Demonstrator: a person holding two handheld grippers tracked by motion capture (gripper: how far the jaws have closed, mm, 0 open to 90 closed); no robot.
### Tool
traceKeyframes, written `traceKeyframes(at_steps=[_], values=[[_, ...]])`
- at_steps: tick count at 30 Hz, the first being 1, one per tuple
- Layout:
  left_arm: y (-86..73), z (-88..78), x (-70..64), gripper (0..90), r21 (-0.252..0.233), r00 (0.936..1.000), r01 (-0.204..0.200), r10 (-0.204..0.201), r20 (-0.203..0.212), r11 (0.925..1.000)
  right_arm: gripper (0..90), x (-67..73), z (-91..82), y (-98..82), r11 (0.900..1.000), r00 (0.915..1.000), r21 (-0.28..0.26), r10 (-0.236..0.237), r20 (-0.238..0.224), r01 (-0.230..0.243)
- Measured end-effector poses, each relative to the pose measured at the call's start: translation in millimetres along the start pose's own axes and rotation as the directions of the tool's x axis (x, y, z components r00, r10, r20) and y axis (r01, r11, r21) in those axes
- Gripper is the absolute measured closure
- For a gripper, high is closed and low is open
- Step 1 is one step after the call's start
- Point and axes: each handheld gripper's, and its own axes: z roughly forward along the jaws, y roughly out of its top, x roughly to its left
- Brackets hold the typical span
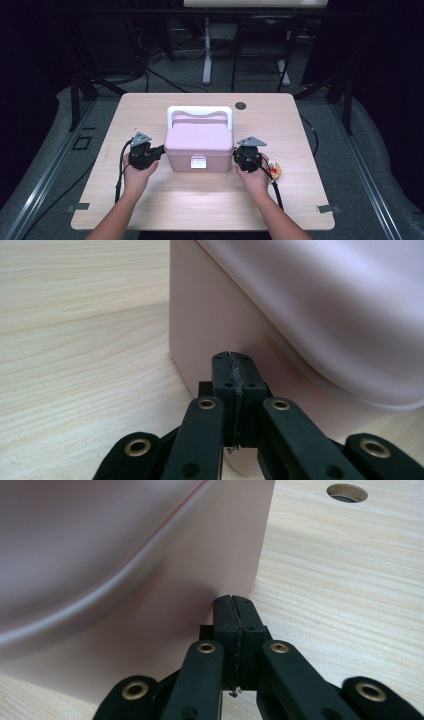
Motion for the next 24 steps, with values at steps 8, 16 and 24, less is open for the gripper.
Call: traceKeyframes(at_steps=[8,16,24], values=[[-1.8,-2.4,-9.7,90.0,0.012,1.0000,-0.006,0.006,0.006,0.9999,90.0,-3.4,-7.0,-3.5,1.000,1.0000,0.008,-0.006,-0.003,0.006],[-4.0,-4.9,-16.6,90.0,0.017,0.9998,-0.016,0.015,0.008,0.9997,90.0,-3.7,-14.1,-7.0,1.000,0.9999,0.017,-0.017,0.000,0.017],[-6.8,-8.0,-21.6,90.0,0.018,0.9997,-0.017,0.017,0.015,0.9997,90.0,-2.3,-21.6,-11.6,0.999,0.9996,0.022,-0.025,0.009,0.025]])
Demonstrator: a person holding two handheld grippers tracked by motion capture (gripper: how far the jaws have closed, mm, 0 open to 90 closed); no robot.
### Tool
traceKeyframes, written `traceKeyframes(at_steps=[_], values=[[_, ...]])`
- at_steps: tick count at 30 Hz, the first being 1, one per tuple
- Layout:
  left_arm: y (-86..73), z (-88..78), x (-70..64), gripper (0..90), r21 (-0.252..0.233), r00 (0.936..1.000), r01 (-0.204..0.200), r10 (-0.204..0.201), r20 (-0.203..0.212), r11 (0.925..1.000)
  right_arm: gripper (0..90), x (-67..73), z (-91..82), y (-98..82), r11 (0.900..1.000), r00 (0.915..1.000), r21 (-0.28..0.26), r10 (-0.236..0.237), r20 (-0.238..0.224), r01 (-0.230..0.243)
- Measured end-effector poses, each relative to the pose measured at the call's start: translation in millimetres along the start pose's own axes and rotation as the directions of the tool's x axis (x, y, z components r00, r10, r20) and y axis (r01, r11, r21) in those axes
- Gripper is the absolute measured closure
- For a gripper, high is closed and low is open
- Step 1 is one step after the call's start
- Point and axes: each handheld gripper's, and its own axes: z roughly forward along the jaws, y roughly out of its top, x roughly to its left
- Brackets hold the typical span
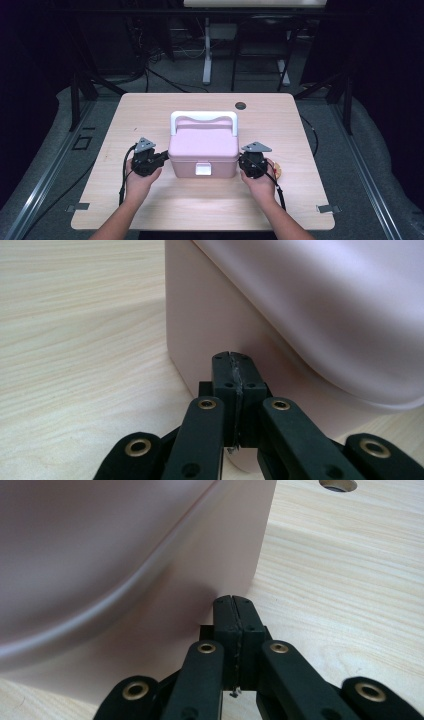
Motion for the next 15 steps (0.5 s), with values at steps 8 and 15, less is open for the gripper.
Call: traceKeyframes(at_steps=[8,15], values=[[-2.8,-4.3,-5.3,90.0,0.010,0.9999,-0.009,0.009,0.011,0.9999,90.0,1.5,-6.4,-3.7,1.000,1.0000,0.005,-0.007,0.002,0.007],[-6.0,-9.5,-12.2,90.0,0.022,0.9997,-0.011,0.011,0.023,0.9997,90.0,2.5,-14.7,-8.8,1.000,0.9998,0.011,-0.022,0.002,0.022]])
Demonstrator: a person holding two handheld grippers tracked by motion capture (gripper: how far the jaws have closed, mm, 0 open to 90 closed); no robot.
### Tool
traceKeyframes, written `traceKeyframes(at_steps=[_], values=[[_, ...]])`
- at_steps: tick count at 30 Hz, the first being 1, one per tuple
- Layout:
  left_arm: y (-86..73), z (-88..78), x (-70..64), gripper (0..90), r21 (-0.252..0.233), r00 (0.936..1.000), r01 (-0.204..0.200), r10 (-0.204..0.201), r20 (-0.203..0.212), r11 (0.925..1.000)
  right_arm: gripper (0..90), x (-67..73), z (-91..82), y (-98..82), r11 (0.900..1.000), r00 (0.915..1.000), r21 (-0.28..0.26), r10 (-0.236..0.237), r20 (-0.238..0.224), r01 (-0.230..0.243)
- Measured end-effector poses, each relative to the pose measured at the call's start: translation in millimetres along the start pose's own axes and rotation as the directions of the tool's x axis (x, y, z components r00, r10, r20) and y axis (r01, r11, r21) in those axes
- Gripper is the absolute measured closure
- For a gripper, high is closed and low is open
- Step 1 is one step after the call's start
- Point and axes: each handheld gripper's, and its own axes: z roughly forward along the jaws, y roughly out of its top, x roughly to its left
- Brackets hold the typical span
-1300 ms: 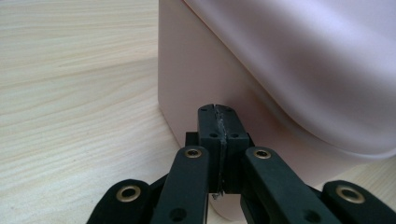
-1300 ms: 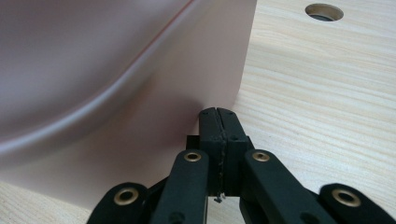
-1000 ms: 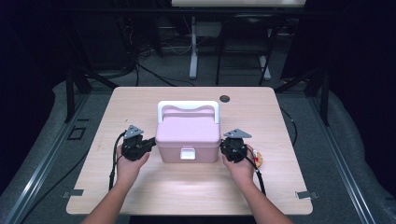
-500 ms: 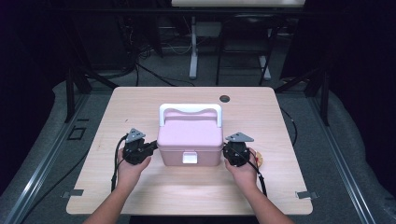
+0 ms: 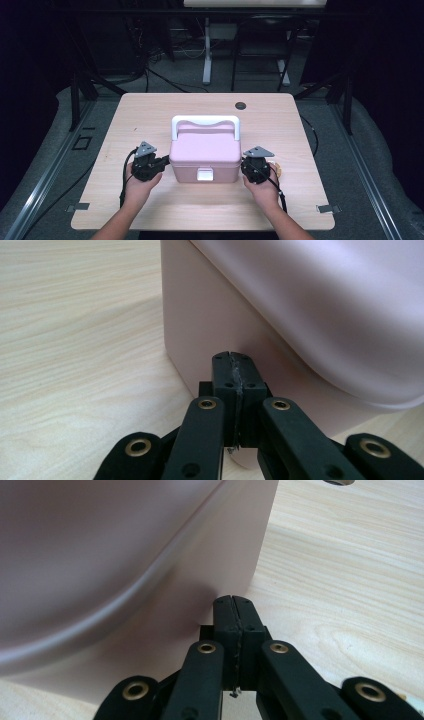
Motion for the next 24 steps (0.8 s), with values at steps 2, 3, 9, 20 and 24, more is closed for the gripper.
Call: traceKeyframes(at_steps=[2,3,9,20,24], values=[[-1.4,-1.5,-1.3,90.0,0.003,1.0000,0.002,-0.002,0.006,1.0000,90.0,0.0,-3.2,-2.3,1.000,1.0000,0.003,-0.004,-0.004,0.004],[-1.4,-1.5,-1.3,90.0,0.003,1.0000,0.002,-0.002,0.006,1.0000,90.0,0.3,-4.0,-3.0,1.000,1.0000,0.001,-0.004,-0.004,0.004],[-4.8,-6.9,-6.9,90.0,0.017,0.9996,-0.007,0.006,0.026,0.9998,90.0,0.8,-12.9,-8.5,1.000,0.9998,0.010,-0.017,-0.012,0.017],[-11.1,-16.2,-18.6,90.0,0.037,0.9986,-0.027,0.025,0.046,0.9990,90.0,1.9,-26.8,-17.0,0.999,0.9993,0.022,-0.027,-0.025,0.027],[-12.9,-17.8,-21.8,90.0,0.036,0.9986,-0.020,0.018,0.049,0.9992,90.0,3.2,-30.9,-19.5,0.999,0.9993,0.024,-0.027,-0.028,0.027]])
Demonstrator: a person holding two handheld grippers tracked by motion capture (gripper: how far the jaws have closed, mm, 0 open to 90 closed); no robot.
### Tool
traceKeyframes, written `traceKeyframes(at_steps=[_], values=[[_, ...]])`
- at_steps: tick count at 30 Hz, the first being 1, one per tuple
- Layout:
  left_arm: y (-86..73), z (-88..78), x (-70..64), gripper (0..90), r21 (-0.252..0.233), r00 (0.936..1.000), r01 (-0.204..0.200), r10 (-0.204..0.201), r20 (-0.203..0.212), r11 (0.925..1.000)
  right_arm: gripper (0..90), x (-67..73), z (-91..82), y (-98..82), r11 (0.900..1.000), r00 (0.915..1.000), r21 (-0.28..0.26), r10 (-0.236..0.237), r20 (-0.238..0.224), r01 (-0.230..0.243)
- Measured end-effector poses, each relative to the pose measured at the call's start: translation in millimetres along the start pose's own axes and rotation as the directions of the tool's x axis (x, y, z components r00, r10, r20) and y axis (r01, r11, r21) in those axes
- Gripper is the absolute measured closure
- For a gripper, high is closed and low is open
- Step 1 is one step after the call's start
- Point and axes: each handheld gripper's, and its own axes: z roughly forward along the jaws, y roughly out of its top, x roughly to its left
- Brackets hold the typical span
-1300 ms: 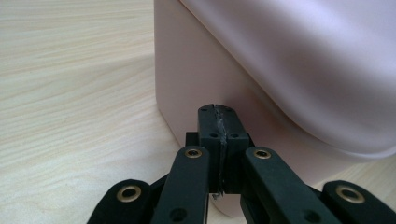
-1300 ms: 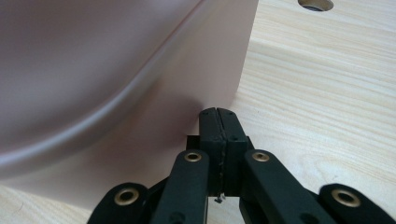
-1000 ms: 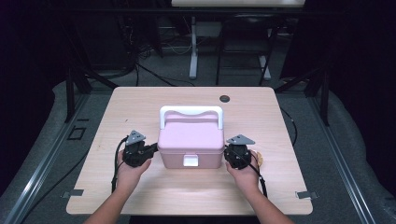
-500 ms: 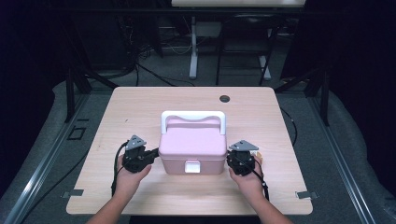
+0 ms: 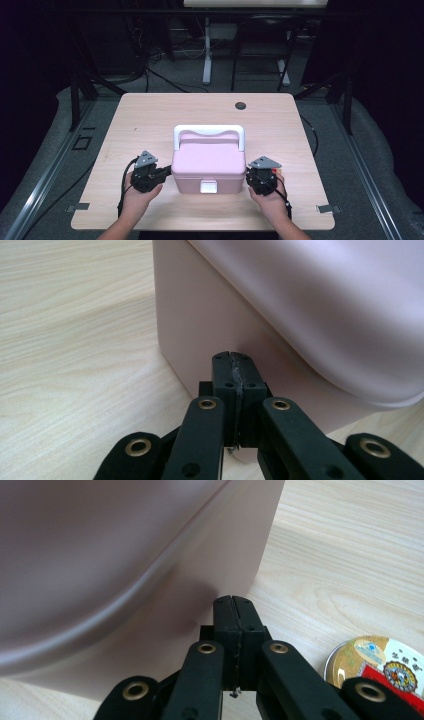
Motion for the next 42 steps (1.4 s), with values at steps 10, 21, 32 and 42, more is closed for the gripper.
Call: traceKeyframes(at_steps=[10,21,32,42], values=[[-4.3,-5.5,-6.2,90.0,0.010,0.9999,0.000,0.000,0.010,0.9999,90.0,2.3,-9.1,-5.7,1.000,0.9999,0.012,-0.002,-0.012,0.002],[-14.6,-17.2,-14.0,90.0,0.013,0.9996,0.009,-0.010,0.025,0.9999,90.0,11.0,-22.7,-14.7,0.999,0.9994,0.023,-0.022,-0.025,0.023],[-21.8,-24.4,-19.1,90.0,0.009,0.9995,0.015,-0.015,0.026,0.9998,90.0,17.1,-30.2,-20.4,0.999,0.9990,0.024,-0.031,-0.032,0.032],[-28.0,-30.6,-22.0,90.0,0.004,0.9992,0.017,-0.017,0.037,0.9999,90.0,22.0,-36.1,-26.9,0.999,0.9988,0.012,-0.036,-0.032,0.036]])
